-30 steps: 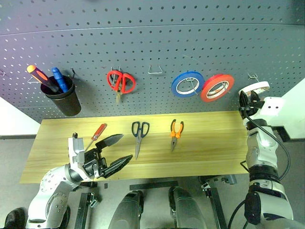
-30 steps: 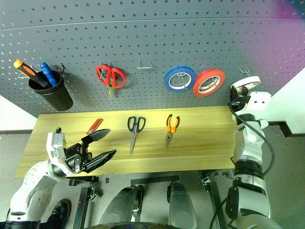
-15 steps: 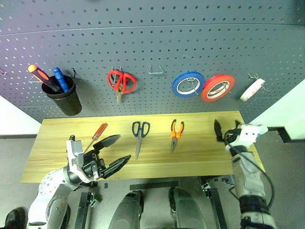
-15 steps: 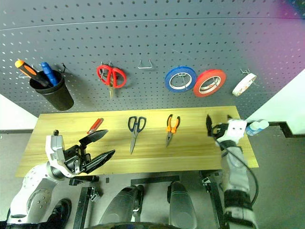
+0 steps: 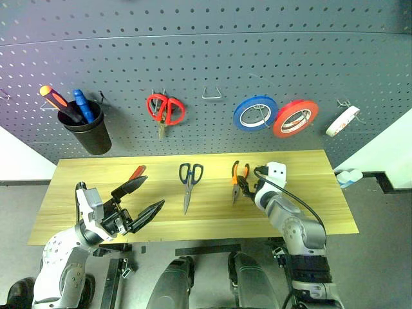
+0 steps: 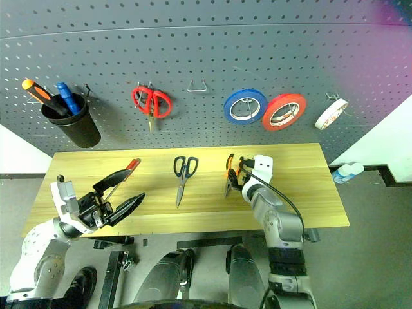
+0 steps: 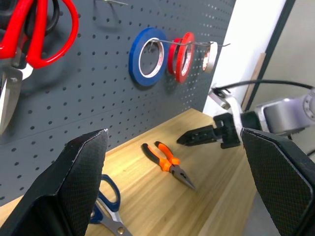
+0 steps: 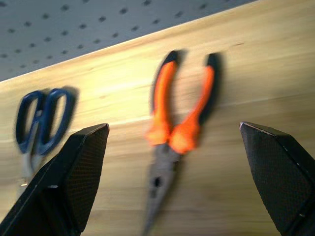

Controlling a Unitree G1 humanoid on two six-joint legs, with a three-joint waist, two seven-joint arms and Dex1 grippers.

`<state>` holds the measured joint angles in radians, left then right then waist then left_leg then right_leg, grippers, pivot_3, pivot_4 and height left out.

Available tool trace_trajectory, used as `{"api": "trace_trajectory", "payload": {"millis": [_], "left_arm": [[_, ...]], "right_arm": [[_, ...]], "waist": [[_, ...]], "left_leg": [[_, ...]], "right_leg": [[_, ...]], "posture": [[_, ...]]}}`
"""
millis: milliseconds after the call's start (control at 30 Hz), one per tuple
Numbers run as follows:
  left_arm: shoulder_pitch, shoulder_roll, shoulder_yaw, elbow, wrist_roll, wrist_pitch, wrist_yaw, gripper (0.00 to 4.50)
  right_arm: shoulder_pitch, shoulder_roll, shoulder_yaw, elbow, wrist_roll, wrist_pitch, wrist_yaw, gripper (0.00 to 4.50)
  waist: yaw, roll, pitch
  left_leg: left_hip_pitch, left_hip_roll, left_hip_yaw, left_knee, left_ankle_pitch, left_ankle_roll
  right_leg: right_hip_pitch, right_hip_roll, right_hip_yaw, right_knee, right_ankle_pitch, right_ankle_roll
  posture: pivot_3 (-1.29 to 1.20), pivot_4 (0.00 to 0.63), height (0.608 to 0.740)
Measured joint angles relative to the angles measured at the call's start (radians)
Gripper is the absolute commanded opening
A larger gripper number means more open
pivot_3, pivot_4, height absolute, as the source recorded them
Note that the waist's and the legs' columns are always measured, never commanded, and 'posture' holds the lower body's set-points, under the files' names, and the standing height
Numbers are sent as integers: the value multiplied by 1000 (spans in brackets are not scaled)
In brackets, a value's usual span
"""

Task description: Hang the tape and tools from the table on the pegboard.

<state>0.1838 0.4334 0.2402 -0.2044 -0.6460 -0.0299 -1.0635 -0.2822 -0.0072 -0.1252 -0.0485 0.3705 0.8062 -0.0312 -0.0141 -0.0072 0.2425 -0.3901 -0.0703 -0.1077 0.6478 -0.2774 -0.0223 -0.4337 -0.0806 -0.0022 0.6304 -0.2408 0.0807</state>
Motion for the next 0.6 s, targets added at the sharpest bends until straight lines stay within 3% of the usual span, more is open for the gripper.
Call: {"api": "trace_trajectory", "payload": {"millis": [600], "left_arm": [[44, -2, -1, -63, 3, -1, 44, 4500]], "right_arm": [[-177, 45, -20, 235, -87, 25, -89, 4438]], "waist": [[-2, 1, 0]], "left_leg": [[0, 0, 0, -1, 0, 0]], "right_leg": [[-1, 1, -1, 1, 0, 0]], "posture": [[62, 258, 740]]}}
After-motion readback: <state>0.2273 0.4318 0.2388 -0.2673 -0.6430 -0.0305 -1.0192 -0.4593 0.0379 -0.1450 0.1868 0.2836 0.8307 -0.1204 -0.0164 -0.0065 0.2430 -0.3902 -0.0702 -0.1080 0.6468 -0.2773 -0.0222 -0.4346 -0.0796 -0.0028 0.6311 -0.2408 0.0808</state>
